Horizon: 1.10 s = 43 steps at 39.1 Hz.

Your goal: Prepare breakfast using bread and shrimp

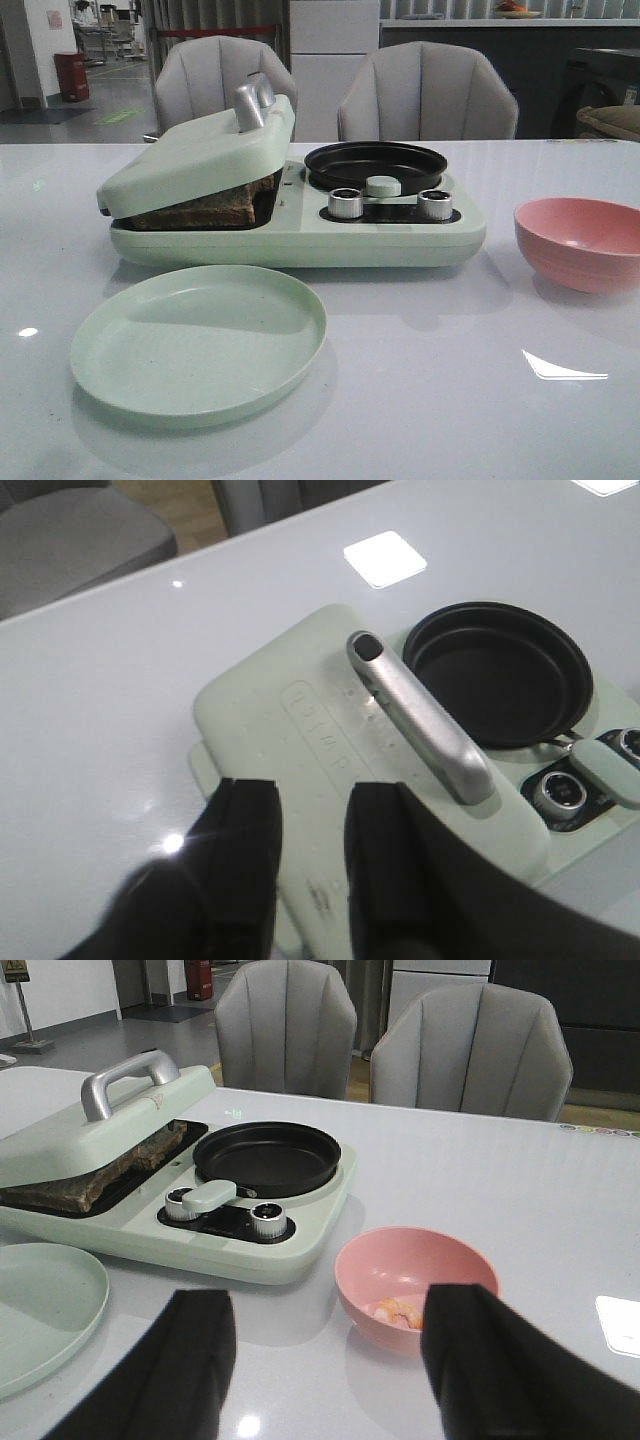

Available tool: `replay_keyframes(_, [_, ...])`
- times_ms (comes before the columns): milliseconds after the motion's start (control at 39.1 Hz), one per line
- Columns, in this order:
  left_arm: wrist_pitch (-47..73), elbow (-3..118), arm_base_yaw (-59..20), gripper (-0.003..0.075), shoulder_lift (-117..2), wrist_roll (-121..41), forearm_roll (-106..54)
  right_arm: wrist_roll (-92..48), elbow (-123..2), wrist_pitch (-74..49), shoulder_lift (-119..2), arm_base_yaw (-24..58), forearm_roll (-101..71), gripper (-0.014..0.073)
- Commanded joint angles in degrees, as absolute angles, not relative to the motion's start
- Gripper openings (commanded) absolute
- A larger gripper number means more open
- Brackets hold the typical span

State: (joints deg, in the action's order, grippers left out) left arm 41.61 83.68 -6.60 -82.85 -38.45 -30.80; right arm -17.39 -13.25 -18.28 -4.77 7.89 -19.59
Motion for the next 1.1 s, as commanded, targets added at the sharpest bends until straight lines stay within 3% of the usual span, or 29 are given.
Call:
replay_keyframes(0, [40.25,85.44,-6.41,0.025,-77.49,-37.73,-30.07,-17.87,-14.63,-13.8,-5.29,8.03,-20.3,0.0507])
replay_keyframes(384, [32.24,74.19,-6.77,0.025,-63.56,-37.6,-23.12,-17.87,-14.63,-13.8,-5.29,8.03,-20.3,0.0507])
replay_keyframes(588, [24.96,63.28,-13.65,0.0249,-53.84,-37.6,-16.98,-17.87,-14.63,-13.8,-5.29,8.03,-20.3,0.0507])
replay_keyframes(1074, [15.78,38.58,-16.14,0.0249,-27.99,-30.13,-21.7,-17.87,-14.63,-13.8,-5.29,8.03,-20.3,0.0507])
